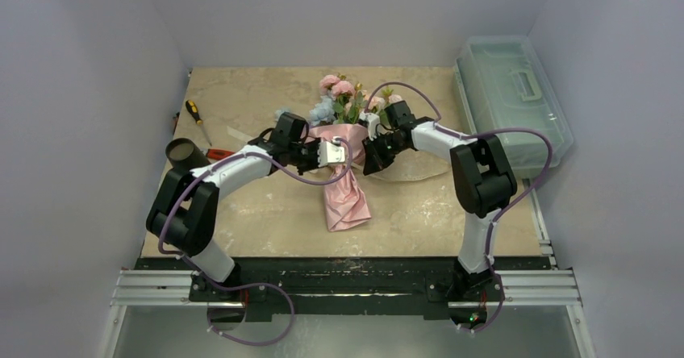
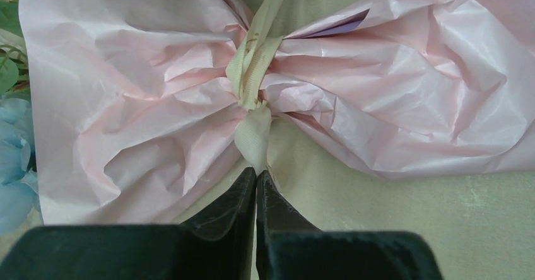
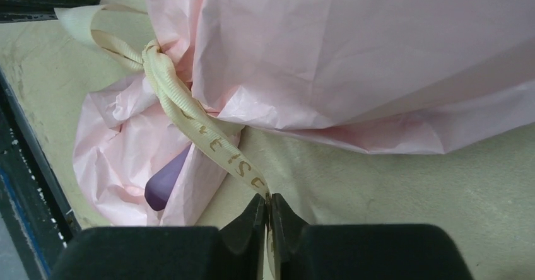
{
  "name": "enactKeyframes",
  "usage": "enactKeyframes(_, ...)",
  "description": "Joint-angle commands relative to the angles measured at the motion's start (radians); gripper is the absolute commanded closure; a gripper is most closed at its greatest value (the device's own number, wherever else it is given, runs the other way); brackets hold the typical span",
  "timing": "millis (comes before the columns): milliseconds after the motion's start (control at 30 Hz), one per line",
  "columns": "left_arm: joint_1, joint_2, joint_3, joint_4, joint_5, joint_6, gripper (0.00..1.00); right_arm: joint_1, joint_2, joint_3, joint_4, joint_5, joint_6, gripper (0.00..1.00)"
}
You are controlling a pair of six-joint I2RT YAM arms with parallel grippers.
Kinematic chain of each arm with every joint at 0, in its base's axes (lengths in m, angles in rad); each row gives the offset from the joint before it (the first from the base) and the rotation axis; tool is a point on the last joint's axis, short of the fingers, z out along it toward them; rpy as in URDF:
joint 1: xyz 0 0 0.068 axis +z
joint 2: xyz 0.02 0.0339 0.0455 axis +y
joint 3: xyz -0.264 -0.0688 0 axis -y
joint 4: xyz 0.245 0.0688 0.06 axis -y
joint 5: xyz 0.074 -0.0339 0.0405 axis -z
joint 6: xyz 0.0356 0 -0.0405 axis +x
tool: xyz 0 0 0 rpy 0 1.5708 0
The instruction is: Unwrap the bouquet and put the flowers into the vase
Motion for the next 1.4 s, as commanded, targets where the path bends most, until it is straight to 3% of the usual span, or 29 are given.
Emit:
enactKeyframes(0, -0.001, -0.011, -0.029, -0.009, -0.029, 0.034, 1.00, 0.006, -0.024, 0.021, 0.005, 0.011, -0.026, 0.98)
enactKeyframes(400, 0.010, -0.017, -0.129, 0.007, -0.099, 0.090, 1.00, 0.003, -0.130, 0.039, 0.012, -0.010, 0.014, 1.00)
enactKeyframes(767, 0.016, -0.034, -0.141, 0.024, -0.073, 0.085, 1.00, -0.035, -0.125, 0.126, 0.068, 0.030, 0.097, 1.00)
enactKeyframes(867, 0.016, -0.050, -0.133, 0.044, -0.051, 0.054, 1.00, -0.034, -0.111, 0.156, 0.039, 0.034, 0.113, 0.57)
enactKeyframes(900, 0.016, -0.056, -0.128, 0.046, -0.042, 0.043, 1.00, -0.034, -0.113, 0.163, 0.025, 0.022, 0.114, 0.50)
enactKeyframes(967, 0.016, -0.070, -0.120, 0.049, -0.026, 0.014, 0.99, -0.034, -0.139, 0.156, 0.009, 0.016, 0.103, 0.48)
enactKeyframes(1167, 0.027, -0.173, -0.130, 0.061, 0.037, -0.071, 0.48, -0.034, -0.248, 0.082, -0.004, -0.001, 0.075, 0.59)
enactKeyframes(1267, 0.057, -0.230, -0.171, 0.138, 0.052, -0.146, 0.35, -0.023, -0.257, 0.058, 0.022, -0.059, 0.111, 0.62)
enactKeyframes(1367, 0.062, -0.257, -0.190, 0.166, 0.094, -0.207, 0.28, -0.011, -0.220, 0.072, 0.029, -0.097, 0.151, 0.65)
